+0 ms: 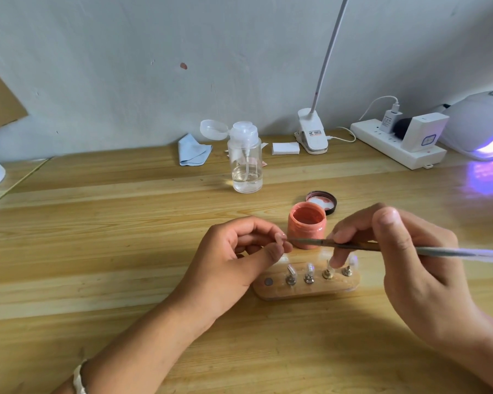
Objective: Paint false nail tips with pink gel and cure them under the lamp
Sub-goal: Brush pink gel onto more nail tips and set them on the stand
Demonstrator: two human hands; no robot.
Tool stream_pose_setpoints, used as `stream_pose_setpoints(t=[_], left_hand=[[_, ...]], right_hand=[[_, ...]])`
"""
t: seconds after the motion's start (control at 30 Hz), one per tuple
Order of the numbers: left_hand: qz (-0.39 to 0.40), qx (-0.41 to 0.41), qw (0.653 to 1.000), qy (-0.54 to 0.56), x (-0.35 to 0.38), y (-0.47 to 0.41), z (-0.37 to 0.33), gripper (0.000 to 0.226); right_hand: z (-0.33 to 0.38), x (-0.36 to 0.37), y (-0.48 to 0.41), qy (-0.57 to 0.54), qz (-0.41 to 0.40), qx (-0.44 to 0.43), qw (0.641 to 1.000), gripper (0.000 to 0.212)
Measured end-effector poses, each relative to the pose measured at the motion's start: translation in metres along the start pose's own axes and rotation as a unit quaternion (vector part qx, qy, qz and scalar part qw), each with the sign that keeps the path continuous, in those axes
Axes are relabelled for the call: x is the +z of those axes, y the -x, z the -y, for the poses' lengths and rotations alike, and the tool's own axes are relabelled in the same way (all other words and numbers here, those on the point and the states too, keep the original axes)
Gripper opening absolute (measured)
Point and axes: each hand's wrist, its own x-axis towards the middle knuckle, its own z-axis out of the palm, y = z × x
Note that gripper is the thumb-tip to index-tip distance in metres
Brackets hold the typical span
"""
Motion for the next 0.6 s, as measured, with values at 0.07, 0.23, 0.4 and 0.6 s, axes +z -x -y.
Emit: stream_pose_setpoints(t=[0.07, 0.23, 0.4, 0.6], left_hand=[[-0.001, 0.001, 1.000, -0.002, 0.000, 0.000, 0.000, 0.003], [0.001, 0.014, 1.000, -0.018, -0.006, -0.002, 0.000, 0.006], [0.036, -0.020, 0.993, -0.112, -0.021, -0.006, -0.005, 0.014], [0.135, -0.070, 0.979, -0.135, -0.031, -0.009, -0.009, 0.014]], right_hand=[[0.001, 0.000, 0.001, -0.015, -0.008, 0.000, 1.000, 0.053], [0.002, -0.003, 0.000, -0.029, -0.044, -0.009, 0.999, 0.054], [0.000, -0.005, -0.004, -0.016, -0.075, -0.003, 0.997, 0.054], [-0.001, -0.005, -0.005, -0.025, -0.079, 0.006, 0.997, 0.055]])
